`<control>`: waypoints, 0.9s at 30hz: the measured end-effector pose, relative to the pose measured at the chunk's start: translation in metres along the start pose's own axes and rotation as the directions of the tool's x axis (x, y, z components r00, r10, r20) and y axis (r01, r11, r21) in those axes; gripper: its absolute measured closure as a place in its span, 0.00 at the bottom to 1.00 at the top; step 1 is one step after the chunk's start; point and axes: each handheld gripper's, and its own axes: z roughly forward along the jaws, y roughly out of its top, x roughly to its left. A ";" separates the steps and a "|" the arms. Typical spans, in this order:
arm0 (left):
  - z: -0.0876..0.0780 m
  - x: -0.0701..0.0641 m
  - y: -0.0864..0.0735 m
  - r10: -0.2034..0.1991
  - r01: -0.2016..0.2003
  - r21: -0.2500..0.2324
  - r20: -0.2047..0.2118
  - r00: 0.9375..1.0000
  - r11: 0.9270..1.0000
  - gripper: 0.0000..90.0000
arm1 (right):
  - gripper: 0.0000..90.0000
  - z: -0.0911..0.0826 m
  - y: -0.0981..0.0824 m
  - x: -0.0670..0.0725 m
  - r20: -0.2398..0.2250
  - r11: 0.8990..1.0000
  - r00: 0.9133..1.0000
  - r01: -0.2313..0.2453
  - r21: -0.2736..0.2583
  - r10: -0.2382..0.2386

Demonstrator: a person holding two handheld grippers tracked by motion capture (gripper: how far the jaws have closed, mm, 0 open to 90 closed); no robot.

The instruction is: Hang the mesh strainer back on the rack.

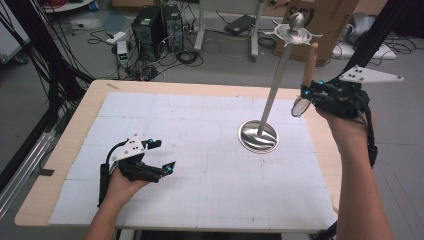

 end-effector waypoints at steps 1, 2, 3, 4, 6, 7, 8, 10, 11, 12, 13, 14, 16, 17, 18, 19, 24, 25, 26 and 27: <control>0.000 0.000 0.000 0.001 -0.001 0.001 -0.001 1.000 1.000 0.12 | 0.76 0.002 0.001 0.000 -0.004 1.000 1.000 -0.001 0.002 0.001; 0.000 0.000 0.000 0.000 0.000 0.001 0.000 1.000 1.000 0.12 | 0.76 0.004 0.002 0.001 -0.006 1.000 1.000 0.000 0.003 0.000; 0.000 0.000 0.000 0.001 -0.001 0.001 0.001 1.000 1.000 0.12 | 0.76 0.006 0.002 0.001 -0.007 1.000 1.000 -0.004 0.004 0.004; 0.000 0.000 0.000 0.002 -0.002 0.000 0.002 1.000 1.000 0.12 | 0.76 0.007 0.003 0.001 -0.006 1.000 1.000 -0.002 0.008 0.002; 0.000 0.000 0.000 0.000 0.000 -0.001 0.002 1.000 1.000 0.12 | 0.75 0.010 0.003 0.001 -0.011 1.000 1.000 -0.005 0.008 0.005; 0.000 0.000 0.000 -0.002 0.002 -0.002 -0.001 1.000 1.000 0.12 | 0.75 0.011 0.004 0.001 -0.014 1.000 1.000 -0.010 0.009 0.010; 0.000 0.000 0.000 -0.002 0.002 -0.002 -0.001 1.000 1.000 0.12 | 0.75 0.012 0.004 0.002 -0.012 1.000 1.000 -0.011 0.007 0.011; 0.000 0.000 0.000 -0.004 0.004 -0.003 0.000 1.000 1.000 0.12 | 0.72 0.013 0.004 0.001 -0.013 1.000 1.000 -0.010 0.009 0.011; -0.001 0.000 0.000 -0.003 0.003 -0.003 -0.001 1.000 1.000 0.12 | 0.66 0.014 0.004 0.002 -0.009 1.000 1.000 -0.012 0.017 0.012; -0.001 0.000 0.000 -0.002 0.002 -0.004 0.000 1.000 1.000 0.12 | 0.63 0.014 0.003 0.002 -0.006 1.000 1.000 -0.011 0.021 0.011; 0.000 0.000 0.000 -0.002 0.002 -0.004 0.000 1.000 1.000 0.12 | 0.61 0.013 0.002 0.003 -0.003 1.000 1.000 -0.013 0.018 0.013; -0.001 0.000 0.000 -0.002 0.002 -0.003 -0.001 1.000 1.000 0.12 | 0.61 0.012 0.001 0.003 -0.010 1.000 1.000 -0.022 0.009 0.023; 0.000 0.000 0.000 -0.002 0.002 -0.001 -0.001 1.000 1.000 0.12 | 0.61 0.010 -0.002 0.005 -0.016 1.000 1.000 -0.018 0.008 0.019; 0.000 0.000 0.000 -0.002 0.002 0.000 0.000 1.000 1.000 0.12 | 0.60 0.009 -0.004 0.006 -0.016 1.000 1.000 -0.012 0.004 0.012; 0.000 0.000 0.000 0.000 0.000 0.000 0.000 1.000 1.000 0.12 | 0.58 0.007 -0.006 0.007 -0.018 1.000 1.000 -0.008 0.006 0.008; 0.000 -0.001 0.000 -0.001 0.001 0.000 -0.001 1.000 1.000 0.12 | 0.56 0.006 -0.008 0.008 -0.020 1.000 1.000 -0.007 0.009 0.007; 0.001 -0.001 0.000 -0.001 0.001 0.007 -0.001 1.000 1.000 0.12 | 0.55 0.000 -0.018 0.015 -0.031 1.000 0.999 0.006 0.010 -0.006; 0.001 -0.001 0.000 0.000 0.000 0.007 0.000 1.000 1.000 0.12 | 0.55 -0.002 -0.020 0.017 -0.036 1.000 0.999 0.006 0.005 -0.006; 0.001 -0.001 0.000 0.002 -0.002 0.008 0.000 1.000 1.000 0.12 | 0.55 -0.003 -0.021 0.018 -0.041 1.000 0.999 0.011 0.000 -0.011; 0.001 -0.001 0.000 0.003 -0.003 0.007 0.000 1.000 1.000 0.12 | 0.54 -0.004 -0.022 0.020 -0.043 1.000 0.999 0.015 -0.004 -0.015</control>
